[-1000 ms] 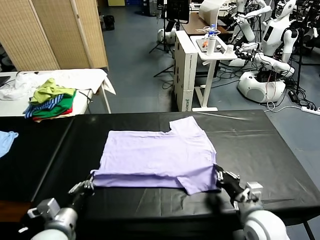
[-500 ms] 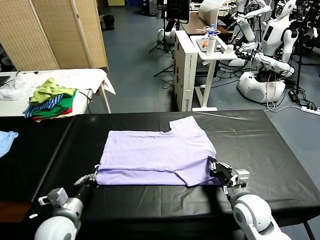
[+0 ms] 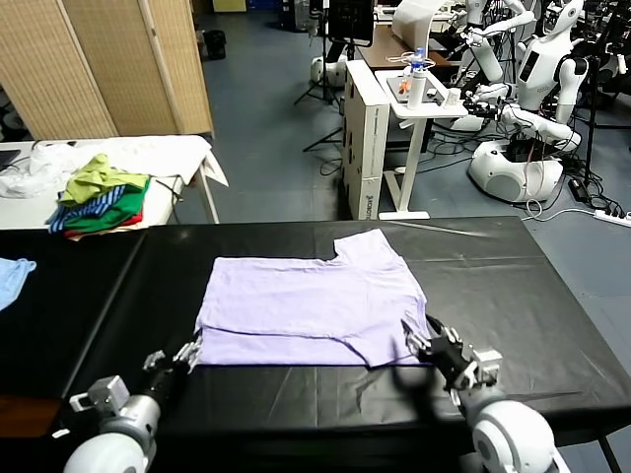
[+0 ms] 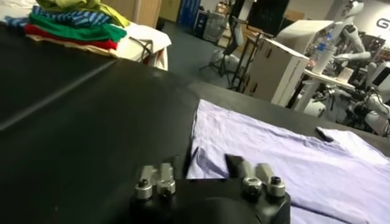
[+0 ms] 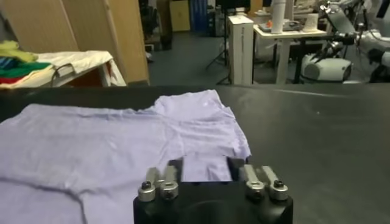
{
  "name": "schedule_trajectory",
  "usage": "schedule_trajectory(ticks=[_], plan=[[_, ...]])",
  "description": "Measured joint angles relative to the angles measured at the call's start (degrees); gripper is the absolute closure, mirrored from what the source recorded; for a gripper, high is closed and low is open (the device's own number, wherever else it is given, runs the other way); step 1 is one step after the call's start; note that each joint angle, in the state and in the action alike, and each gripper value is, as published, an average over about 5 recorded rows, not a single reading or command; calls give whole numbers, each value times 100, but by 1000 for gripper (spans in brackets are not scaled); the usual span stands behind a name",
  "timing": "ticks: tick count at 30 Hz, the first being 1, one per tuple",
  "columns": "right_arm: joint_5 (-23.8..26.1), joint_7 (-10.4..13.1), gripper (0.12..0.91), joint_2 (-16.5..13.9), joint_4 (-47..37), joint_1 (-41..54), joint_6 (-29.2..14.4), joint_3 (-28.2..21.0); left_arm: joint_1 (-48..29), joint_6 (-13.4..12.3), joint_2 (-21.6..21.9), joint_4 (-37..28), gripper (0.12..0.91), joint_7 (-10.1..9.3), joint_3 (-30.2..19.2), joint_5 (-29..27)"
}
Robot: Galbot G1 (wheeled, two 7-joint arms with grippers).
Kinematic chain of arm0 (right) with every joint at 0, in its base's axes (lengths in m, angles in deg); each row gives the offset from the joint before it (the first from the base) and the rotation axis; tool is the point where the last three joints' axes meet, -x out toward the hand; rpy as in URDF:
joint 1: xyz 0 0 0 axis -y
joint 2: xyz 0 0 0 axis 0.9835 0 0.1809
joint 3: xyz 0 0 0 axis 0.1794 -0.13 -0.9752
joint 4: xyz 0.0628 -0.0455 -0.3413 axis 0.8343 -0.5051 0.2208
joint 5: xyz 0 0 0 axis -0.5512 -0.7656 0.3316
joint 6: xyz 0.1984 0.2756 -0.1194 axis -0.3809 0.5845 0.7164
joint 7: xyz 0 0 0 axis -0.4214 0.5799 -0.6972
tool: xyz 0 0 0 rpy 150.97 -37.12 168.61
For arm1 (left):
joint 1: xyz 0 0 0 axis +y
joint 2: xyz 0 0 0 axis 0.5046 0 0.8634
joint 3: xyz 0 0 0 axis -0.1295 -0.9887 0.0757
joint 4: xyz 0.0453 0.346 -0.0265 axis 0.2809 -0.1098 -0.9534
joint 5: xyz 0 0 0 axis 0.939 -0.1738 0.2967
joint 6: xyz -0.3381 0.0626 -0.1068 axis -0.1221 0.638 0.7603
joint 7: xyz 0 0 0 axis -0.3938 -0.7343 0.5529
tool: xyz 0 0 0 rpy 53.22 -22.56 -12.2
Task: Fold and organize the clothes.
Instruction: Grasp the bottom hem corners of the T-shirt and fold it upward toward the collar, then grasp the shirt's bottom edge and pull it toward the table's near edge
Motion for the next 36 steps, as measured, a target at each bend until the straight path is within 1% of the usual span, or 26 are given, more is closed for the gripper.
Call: schedule_trajectory(ticks=[4,5,7,11,14,15,16,18,19,20,21,22,23,26,27,29,30,33,36], plan=[[-83,12,127,7,25,-152,-20,97,104,7,-30,-11,124,2,9,-14],[-113,15,144,5,25,-169,-23,121,119,7,-29,-14,124,2,14,-14],[-163,19,198,0,14,-190,-30,164,142,7,-25,-20,123,1,22,-12],[-201,21,344,-3,-39,-202,-44,201,160,9,-24,-35,123,0,26,-7],[-201,21,465,8,-82,-194,-48,186,166,13,-26,-46,137,-2,25,-2],[-199,21,526,13,-94,-189,-49,177,169,14,-27,-48,147,-2,25,0],[-197,20,575,18,-103,-184,-49,166,174,14,-26,-51,175,-3,25,2],[-189,19,685,27,-116,-171,-49,145,180,15,-24,-63,266,-4,25,4],[-185,19,738,30,-120,-165,-49,135,179,15,-22,-74,322,-4,25,5],[-182,19,777,32,-121,-160,-49,128,176,15,-21,-87,397,-4,25,5],[-180,20,817,33,-121,-156,-50,122,172,15,-20,-101,454,-4,25,5],[-179,23,840,32,-117,-155,-49,119,167,15,-19,-115,511,-3,25,5],[-178,27,865,29,-110,-159,-47,117,164,15,-19,-125,587,-1,25,6],[-177,57,880,6,-59,-195,-20,127,177,24,-13,-124,770,-18,25,3],[-177,75,881,-5,-29,-214,5,134,192,34,-5,-109,820,-43,25,1],[-178,127,882,-33,57,-270,92,144,235,66,22,-63,876,-128,34,-2],[-178,159,883,-49,115,-308,159,148,262,85,42,-33,886,-180,44,-1],[-153,265,885,-92,336,-461,395,165,371,141,109,81,884,-340,105,8],[-67,327,885,-112,589,-646,565,201,527,183,154,211,884,-449,173,10]])
